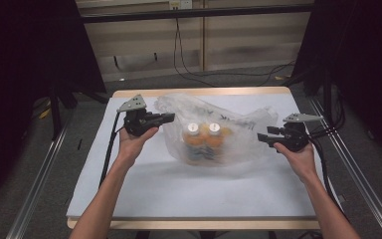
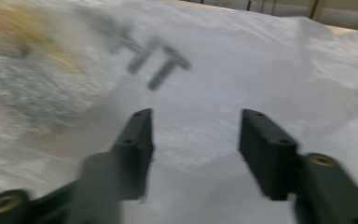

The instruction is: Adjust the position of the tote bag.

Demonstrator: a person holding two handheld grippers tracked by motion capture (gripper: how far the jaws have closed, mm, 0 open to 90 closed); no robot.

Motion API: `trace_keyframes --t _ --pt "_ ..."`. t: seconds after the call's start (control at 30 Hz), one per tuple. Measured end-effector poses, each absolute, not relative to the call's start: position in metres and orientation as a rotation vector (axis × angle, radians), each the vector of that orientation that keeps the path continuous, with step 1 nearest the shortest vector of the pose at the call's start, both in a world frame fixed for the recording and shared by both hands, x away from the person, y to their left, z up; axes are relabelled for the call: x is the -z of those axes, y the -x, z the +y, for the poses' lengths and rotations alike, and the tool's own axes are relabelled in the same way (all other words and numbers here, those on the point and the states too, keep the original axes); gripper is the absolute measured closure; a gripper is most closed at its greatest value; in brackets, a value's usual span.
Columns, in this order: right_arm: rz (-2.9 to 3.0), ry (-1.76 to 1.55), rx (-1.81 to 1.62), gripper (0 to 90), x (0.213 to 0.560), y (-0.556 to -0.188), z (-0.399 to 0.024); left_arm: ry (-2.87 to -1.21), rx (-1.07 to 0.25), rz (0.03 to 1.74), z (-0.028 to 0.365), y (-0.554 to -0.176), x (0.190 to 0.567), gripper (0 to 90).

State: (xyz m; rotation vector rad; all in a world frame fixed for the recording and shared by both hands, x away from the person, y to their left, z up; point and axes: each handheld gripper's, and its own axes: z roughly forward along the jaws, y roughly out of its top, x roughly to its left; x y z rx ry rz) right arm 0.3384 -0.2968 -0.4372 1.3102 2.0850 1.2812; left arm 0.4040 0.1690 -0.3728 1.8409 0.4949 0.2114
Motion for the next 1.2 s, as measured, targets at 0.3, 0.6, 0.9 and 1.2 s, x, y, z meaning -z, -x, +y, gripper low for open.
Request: trace_keyframes --t 0.3,0.6,0.9,1.2 --pt "2.150 -1.415 -1.215 21.0 0.463 -0.345 -0.294 -1.863 -0.215 0.473 0.166 -0.401 0.376 89.9" --pt "2.260 -1.404 -1.085 50.5 0.484 -0.355 -0.281 -1.868 -0.216 0.469 0.165 -0.401 0.377 89.9" --pt "2.216 -1.354 -1.101 87.3 0.476 -0.351 -0.279 -1.859 -0.221 0.456 0.161 -0.399 0.377 90.0" --pt "2.074 -1.328 -1.263 89.3 0.446 -0.342 -0.292 -1.815 -0.229 0.476 0.170 -0.398 0.375 90.0"
